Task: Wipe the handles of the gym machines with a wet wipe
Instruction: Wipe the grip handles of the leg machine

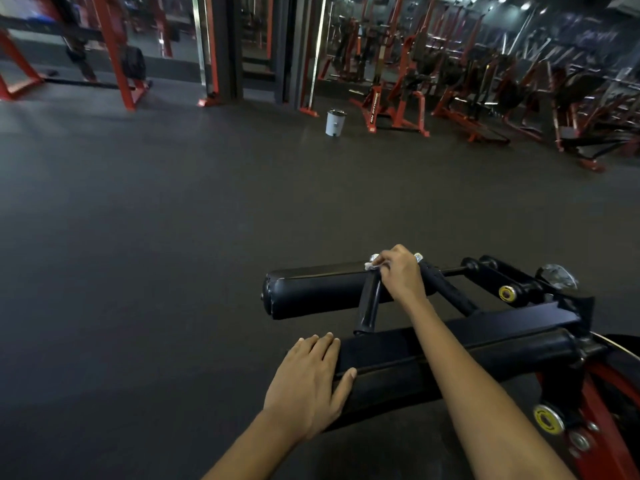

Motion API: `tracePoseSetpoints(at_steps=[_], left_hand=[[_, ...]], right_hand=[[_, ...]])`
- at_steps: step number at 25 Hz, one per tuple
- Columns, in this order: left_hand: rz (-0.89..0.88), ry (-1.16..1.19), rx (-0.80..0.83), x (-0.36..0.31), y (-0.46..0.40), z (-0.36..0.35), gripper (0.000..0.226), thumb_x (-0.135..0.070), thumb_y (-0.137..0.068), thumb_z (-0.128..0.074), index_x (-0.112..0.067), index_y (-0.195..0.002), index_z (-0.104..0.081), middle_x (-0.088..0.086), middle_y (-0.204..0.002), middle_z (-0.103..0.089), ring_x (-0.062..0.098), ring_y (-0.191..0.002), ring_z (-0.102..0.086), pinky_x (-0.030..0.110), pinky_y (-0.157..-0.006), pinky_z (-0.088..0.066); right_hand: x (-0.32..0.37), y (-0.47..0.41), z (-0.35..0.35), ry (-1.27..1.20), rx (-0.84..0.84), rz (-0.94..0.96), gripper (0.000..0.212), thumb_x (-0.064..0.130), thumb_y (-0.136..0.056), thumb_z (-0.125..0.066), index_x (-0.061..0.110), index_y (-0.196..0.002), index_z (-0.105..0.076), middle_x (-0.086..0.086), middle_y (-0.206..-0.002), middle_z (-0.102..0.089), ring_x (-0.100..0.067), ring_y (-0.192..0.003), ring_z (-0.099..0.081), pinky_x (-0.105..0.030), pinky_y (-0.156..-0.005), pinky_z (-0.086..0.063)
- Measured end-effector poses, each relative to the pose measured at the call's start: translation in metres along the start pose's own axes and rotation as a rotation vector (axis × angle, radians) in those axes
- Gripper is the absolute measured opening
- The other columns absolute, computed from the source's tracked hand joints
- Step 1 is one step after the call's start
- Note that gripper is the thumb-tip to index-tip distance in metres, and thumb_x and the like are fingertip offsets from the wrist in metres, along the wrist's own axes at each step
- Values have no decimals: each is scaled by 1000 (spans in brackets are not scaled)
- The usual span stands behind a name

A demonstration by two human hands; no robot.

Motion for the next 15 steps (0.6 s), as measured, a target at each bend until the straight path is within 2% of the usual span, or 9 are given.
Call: tracePoseSetpoints(at_steps=[6, 10, 11, 15], left_hand=[[1, 21, 6, 1, -1, 0, 67, -56, -96, -14, -18, -150, -26, -1, -155, -28, 15, -140, -26, 31, -119, -16], [-1, 51, 2, 2, -1, 1, 67, -56, -96, -15, -17, -149, -29, 0, -154, -31, 16, -139, -28, 32, -119, -18], [-5, 55, -1, 1, -2, 1, 67, -55, -96, -15, -17, -149, -30, 1, -154, -31, 17, -139, -29, 32, -119, -18], [-14, 42, 22, 1, -1, -4, 77, -56, -90, -4, -13, -147, -32, 5, -153, -33, 21, -139, -31, 36, -118, -18]], right_hand=[[-5, 4, -7, -11, -30, 35, 21, -7, -82, -54, 4, -82, -72, -7, -91, -60, -20, -87, -61, -19, -76, -40], [-7, 22, -9, -33, -8, 68, 22, -9, -77, -59, 4, -82, -75, -8, -92, -66, -25, -87, -65, -31, -80, -51], [-6, 28, -7, -34, -4, 74, 22, -9, -76, -60, 5, -83, -75, -7, -92, -67, -23, -86, -65, -31, -81, -51], [3, 61, -2, -59, 28, 54, 18, -6, -78, -65, 6, -83, -77, 2, -84, -65, -10, -77, -62, -10, -72, -43]])
Point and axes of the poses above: each hand's wrist, its own y-axis away from the middle knuckle, its own z-axis out of the back of the hand, x = y × z, the point moved 3 cm from there along -y, towards the middle knuckle
